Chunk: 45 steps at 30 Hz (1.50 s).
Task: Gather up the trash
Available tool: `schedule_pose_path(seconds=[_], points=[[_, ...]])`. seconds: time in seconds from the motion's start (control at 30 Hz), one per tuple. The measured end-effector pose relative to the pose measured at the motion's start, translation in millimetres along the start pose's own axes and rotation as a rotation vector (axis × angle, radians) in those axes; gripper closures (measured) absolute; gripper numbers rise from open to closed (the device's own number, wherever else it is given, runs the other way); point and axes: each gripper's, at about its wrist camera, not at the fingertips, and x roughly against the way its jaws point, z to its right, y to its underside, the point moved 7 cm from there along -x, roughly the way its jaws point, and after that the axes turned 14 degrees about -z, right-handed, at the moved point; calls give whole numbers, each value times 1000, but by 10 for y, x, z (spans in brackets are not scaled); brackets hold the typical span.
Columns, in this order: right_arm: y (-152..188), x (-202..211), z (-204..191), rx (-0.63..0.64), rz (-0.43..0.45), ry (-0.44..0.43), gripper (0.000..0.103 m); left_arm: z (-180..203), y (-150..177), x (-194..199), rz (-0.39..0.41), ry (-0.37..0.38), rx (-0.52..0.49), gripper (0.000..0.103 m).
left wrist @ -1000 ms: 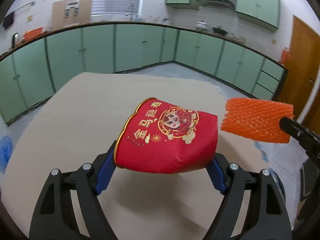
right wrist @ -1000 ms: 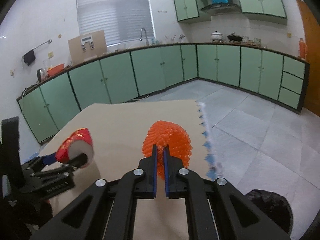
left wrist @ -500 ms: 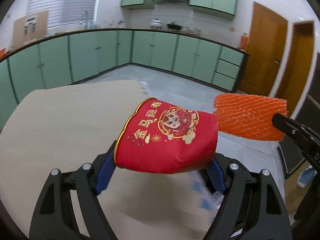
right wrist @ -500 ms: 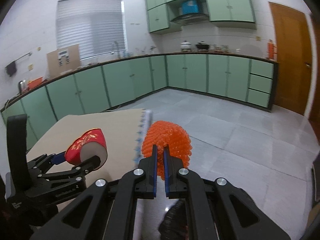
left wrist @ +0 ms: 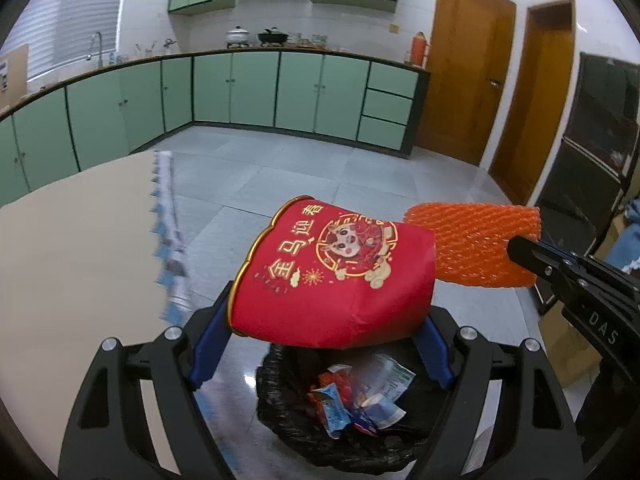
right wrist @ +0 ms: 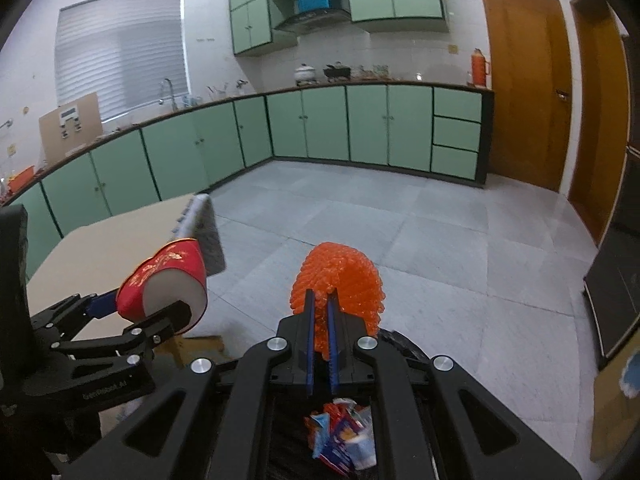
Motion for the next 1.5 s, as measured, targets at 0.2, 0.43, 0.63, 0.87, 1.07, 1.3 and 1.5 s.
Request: schedule_pose_path(seconds=[0.2,0.43,0.63,0.87,1.07,1.3,1.5], points=[[137,-173,259,-21,-43,8,98,201,-19,-334,-33,6,-21,25],[193,-412,470,-45,-92,-9,96,319,-49,-589,-62,7,-28,25],[214,-481,488,-44,-107,-13,84,356,-54,-697,-87,1,-29,24],[215,-469,546,-66,-91,-2,51,282,-77,-643,-83,0,-11,21],[161,-310,487,-56,-40,12,32,283,-175,-494,-60,51,8,13],[52,-142,500,-66,0,16,32,328,-209,-378,-42,59,-3,13],[24,25,477,-73,30,6,24,268,-211,-115,2,50,-4,13]])
